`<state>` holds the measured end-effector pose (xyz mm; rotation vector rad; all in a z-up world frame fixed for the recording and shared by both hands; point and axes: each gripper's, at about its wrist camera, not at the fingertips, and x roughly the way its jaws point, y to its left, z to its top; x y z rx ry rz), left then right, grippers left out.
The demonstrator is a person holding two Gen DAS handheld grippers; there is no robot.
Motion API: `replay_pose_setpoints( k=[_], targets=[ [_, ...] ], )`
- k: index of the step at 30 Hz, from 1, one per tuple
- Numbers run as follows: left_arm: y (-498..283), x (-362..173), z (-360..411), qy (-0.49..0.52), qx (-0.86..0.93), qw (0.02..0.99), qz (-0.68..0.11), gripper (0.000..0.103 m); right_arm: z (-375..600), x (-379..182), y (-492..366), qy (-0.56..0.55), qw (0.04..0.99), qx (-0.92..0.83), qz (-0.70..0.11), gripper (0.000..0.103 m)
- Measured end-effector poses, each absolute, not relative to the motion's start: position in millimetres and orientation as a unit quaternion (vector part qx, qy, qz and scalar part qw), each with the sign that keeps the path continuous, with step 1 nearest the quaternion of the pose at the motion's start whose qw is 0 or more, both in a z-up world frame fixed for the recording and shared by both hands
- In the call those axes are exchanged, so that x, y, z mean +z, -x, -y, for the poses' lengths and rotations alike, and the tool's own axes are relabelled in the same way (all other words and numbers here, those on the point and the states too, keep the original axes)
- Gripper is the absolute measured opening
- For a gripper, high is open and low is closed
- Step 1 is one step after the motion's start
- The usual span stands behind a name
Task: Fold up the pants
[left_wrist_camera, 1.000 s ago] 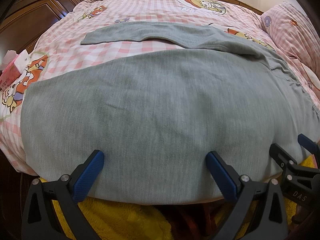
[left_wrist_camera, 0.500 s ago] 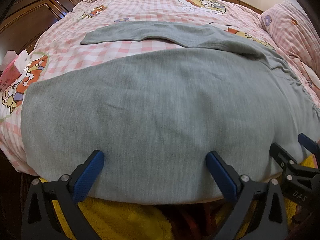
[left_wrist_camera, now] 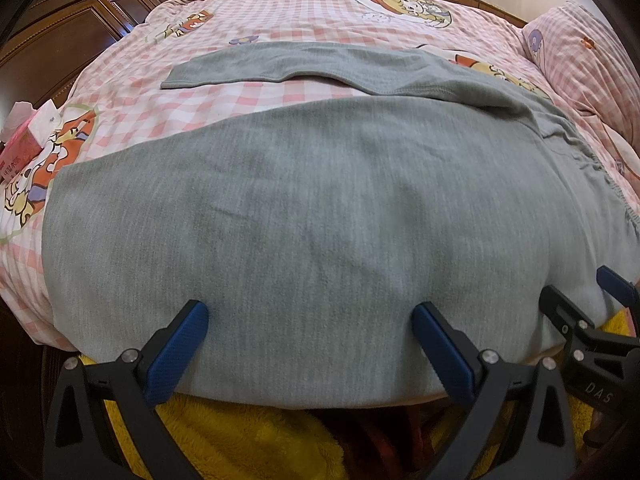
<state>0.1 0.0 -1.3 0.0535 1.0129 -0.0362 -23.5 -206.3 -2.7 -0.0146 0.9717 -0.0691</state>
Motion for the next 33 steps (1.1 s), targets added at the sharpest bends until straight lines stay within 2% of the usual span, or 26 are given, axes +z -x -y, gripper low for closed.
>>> replay_pose_setpoints(
  k=[33],
  targets=[
    [-1.6,6.1,1.4,-0.053,-0.031,0.859,-0.508,0.102,212.4,11.0,23.5,-0.013,0.876,-0.001,-0.482,0.103]
  ],
)
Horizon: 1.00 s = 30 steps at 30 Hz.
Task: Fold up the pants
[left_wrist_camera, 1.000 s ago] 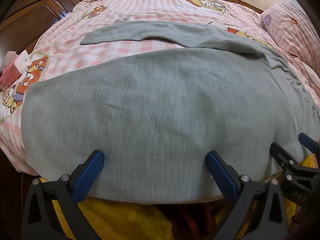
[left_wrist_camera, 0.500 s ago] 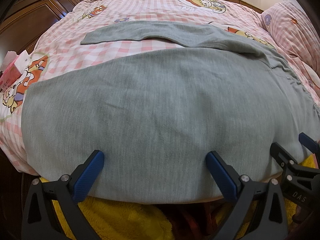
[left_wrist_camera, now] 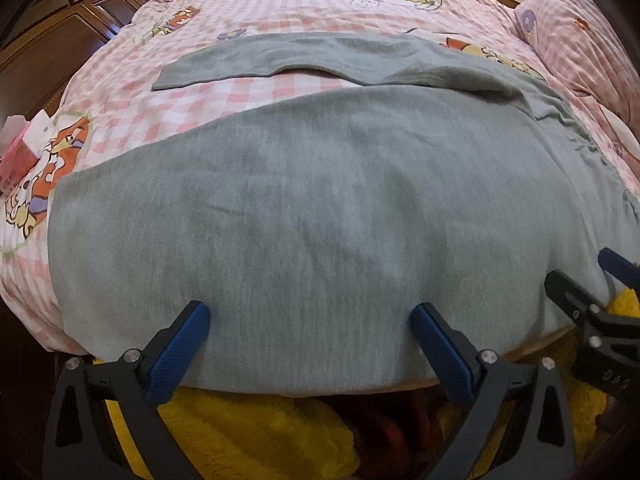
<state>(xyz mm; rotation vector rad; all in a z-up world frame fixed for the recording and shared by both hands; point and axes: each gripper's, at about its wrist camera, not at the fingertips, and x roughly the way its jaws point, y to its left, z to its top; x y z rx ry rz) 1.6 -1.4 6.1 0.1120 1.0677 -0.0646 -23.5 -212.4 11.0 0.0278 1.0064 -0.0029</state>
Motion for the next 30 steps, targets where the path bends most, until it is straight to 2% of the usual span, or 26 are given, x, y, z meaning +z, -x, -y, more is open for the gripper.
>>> replay_pose_setpoints(
  k=[8,16,30],
  targets=[
    [-33.4,48.5,-3.1,-0.04,-0.059,0.87,-0.488,0.101,239.5,56.3,6.3,-0.027,0.893,0.017,-0.448,0.102],
    [-103.8,75.7,0.9,-0.025,-0.087,0.867,-0.49,0.101,288.7,67.9,-41.4,-0.051,0.888,0.009,-0.458,0.102],
    [-235.9,69.3,12.5,-0.055,-0.086,0.851,-0.514,0.101,361.6,58.1,-143.5,-0.071,0.869,-0.025,-0.49,0.102]
  ],
)
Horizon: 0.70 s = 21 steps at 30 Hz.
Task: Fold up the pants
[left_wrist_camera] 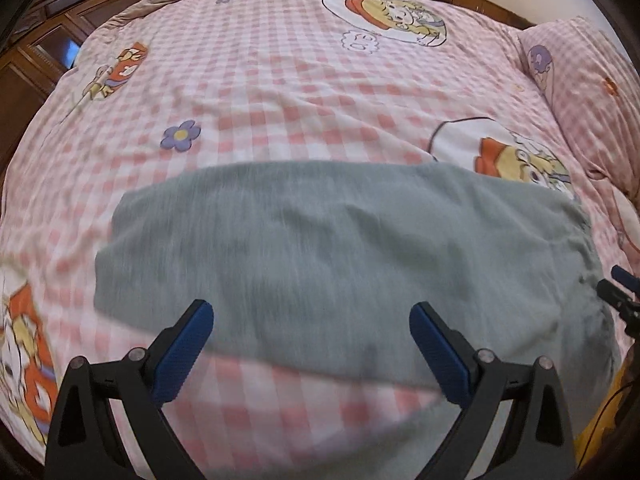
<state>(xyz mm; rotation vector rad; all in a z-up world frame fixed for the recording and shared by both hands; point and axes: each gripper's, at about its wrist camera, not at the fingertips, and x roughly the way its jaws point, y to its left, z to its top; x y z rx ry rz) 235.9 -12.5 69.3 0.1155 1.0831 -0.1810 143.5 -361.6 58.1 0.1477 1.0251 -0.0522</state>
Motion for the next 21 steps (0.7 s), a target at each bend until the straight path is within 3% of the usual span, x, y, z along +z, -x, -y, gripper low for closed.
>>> replay_pose_setpoints(
  k=[21],
  targets=[
    [-367.7,13.8,-4.5,-0.122,-0.112,0.814,-0.557,0.101,381.8,-4.6,-269.5,0.004,0.828,-0.01,-0.561,0.103]
  ],
)
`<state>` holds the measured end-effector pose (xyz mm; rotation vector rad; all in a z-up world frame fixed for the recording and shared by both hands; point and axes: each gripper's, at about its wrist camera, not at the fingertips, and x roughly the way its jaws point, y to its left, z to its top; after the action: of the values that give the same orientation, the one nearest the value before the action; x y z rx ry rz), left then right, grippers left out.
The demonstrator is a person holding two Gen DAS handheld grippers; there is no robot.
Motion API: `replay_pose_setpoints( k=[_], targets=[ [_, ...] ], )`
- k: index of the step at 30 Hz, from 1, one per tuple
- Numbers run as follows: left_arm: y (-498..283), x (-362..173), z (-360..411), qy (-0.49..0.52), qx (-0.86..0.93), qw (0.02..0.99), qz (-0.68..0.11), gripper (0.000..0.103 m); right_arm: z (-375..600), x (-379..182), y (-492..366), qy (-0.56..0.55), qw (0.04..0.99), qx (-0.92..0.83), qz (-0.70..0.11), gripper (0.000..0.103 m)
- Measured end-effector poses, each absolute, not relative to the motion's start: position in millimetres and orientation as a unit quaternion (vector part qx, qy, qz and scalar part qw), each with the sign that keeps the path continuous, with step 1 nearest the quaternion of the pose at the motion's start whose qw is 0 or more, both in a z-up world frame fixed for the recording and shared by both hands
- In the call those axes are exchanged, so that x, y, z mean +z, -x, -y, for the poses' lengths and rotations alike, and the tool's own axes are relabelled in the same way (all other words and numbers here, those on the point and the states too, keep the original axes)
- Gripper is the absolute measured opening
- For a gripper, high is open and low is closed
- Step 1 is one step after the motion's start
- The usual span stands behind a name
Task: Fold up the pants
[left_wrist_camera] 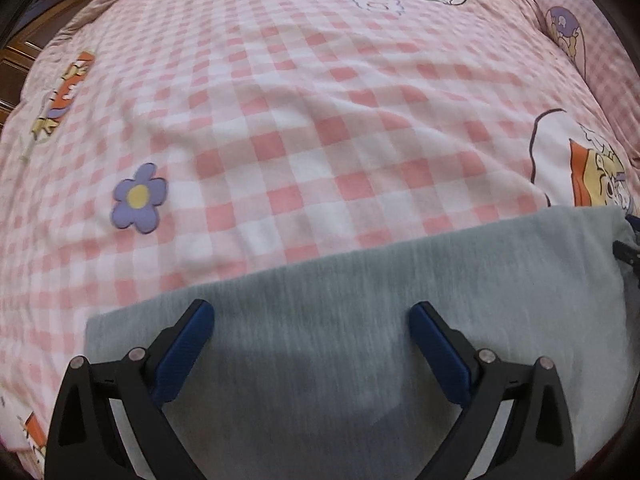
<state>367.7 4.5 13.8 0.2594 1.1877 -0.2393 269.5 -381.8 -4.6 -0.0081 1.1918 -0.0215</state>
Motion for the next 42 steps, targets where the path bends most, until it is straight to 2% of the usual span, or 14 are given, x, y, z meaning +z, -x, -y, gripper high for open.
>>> replay_pose_setpoints(
  k=[9,11,12,14,16,17,18,19,20,21,22,25,31,42],
  targets=[
    [-378.0,2.1,-4.4,-0.114,-0.097,0.815,-0.56,0.102,383.3,-9.1,-276.3,0.002,0.827,-0.013,-0.562,0.103],
    [-374.1,1.6,1.5,-0.115,-0.099,0.818,-0.555,0.098,383.3,-8.3,-273.1,0.0,0.831,-0.018,-0.557,0.103],
    [-373.4,2.5,3.4,-0.111,-0.102,0.821,-0.551,0.092,380.8,-7.5,-275.4,-0.004,0.831,-0.02,-0.556,0.101],
    [-366.6,5.9,11.9,-0.115,-0.108,0.825,-0.543,0.079,375.2,-1.7,-270.7,-0.013,0.831,-0.022,-0.556,0.092],
    [-360.8,11.1,23.9,-0.126,-0.114,0.825,-0.539,0.052,368.7,6.7,-266.4,-0.005,0.831,-0.019,-0.555,0.074],
    [-358.5,12.3,28.7,-0.13,-0.118,0.825,-0.537,0.042,362.8,10.3,-263.3,0.006,0.832,-0.019,-0.555,0.07],
    [-356.4,13.4,34.1,-0.134,-0.121,0.825,-0.535,0.028,359.5,12.7,-261.0,0.017,0.833,-0.019,-0.553,0.058],
    [-354.4,14.6,36.3,-0.137,-0.117,0.826,-0.533,0.02,356.6,15.5,-257.8,0.029,0.835,-0.02,-0.55,0.043],
    [-353.0,15.2,38.9,-0.139,-0.113,0.828,-0.532,0.017,356.3,18.8,-254.4,0.037,0.836,-0.025,-0.547,0.036],
    [-352.1,16.2,40.2,-0.136,-0.112,0.829,-0.531,0.011,358.3,21.7,-251.2,0.037,0.838,-0.028,-0.544,0.022],
    [-351.6,19.0,42.1,-0.132,-0.108,0.831,-0.53,0.007,360.7,24.8,-248.3,0.031,0.839,-0.025,-0.543,0.014],
    [-342.2,33.2,32.2,-0.102,-0.109,0.838,-0.525,0.005,372.7,39.3,-237.8,-0.015,0.847,-0.005,-0.531,0.01],
    [-304.6,73.5,13.5,-0.057,-0.122,0.86,-0.493,0.004,379.0,74.8,-207.3,-0.06,0.864,0.034,-0.499,0.01],
    [-168.3,130.2,-38.0,-0.03,-0.116,0.891,-0.437,0.003,361.8,108.2,-125.1,-0.002,0.878,0.081,-0.472,0.01]
  ],
)
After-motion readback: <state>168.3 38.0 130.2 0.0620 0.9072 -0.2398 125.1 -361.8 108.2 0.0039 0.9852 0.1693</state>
